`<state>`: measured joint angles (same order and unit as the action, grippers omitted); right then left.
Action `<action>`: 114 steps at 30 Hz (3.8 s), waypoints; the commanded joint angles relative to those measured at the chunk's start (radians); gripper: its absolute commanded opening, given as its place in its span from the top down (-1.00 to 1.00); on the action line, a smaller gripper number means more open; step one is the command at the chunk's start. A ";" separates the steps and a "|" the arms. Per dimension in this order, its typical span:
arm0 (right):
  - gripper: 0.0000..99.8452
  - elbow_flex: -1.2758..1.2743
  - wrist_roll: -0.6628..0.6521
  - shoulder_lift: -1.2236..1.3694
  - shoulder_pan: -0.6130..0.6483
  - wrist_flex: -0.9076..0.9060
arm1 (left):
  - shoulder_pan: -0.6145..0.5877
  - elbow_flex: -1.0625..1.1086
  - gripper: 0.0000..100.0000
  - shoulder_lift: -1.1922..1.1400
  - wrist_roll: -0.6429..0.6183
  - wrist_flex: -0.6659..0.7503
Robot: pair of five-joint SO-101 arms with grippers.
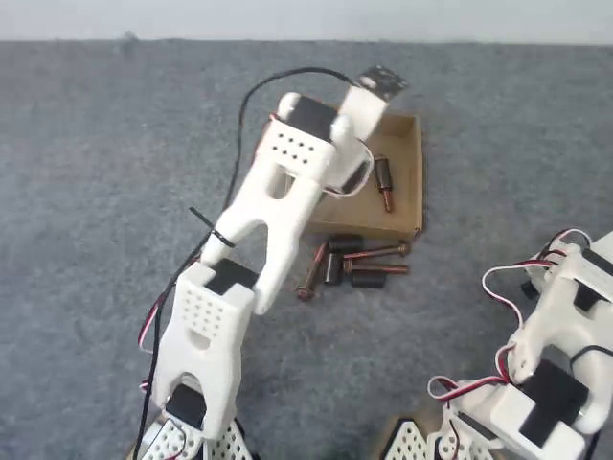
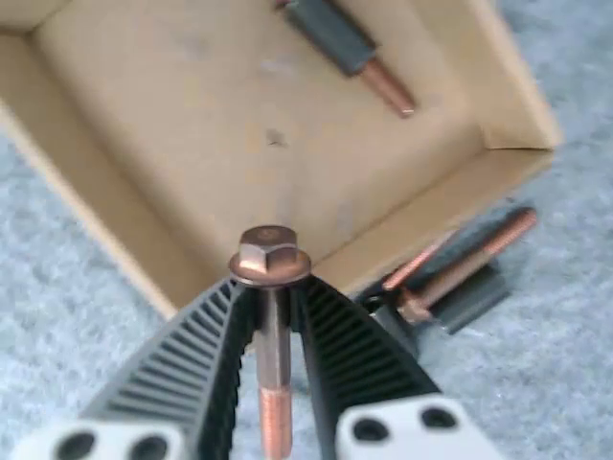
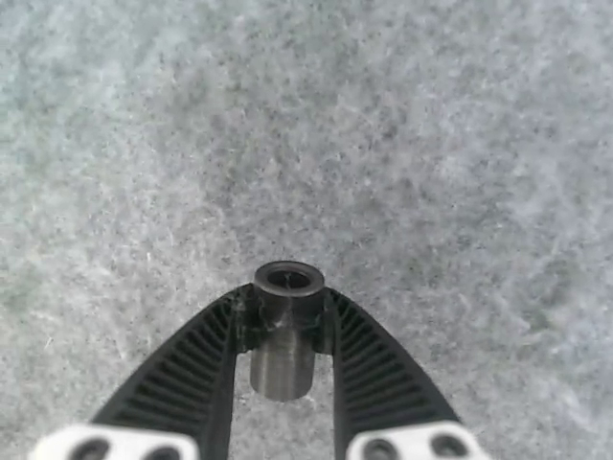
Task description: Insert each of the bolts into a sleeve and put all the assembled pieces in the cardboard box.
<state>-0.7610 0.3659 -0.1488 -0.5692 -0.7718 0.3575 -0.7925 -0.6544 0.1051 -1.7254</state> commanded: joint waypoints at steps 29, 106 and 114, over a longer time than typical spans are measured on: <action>0.98 0.040 0.006 -0.012 0.036 0.012 | -0.298 0.381 0.98 0.493 -0.031 0.005; 0.98 0.296 -0.565 0.572 0.542 1.684 | -0.756 1.882 0.98 1.099 -0.034 1.115; 0.99 0.270 -0.229 0.545 0.578 1.676 | -0.755 1.896 0.98 1.099 -0.035 1.162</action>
<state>-0.5033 -0.0238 0.4618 -0.0292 0.8838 -0.3959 1.0978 0.3966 0.0760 -0.6099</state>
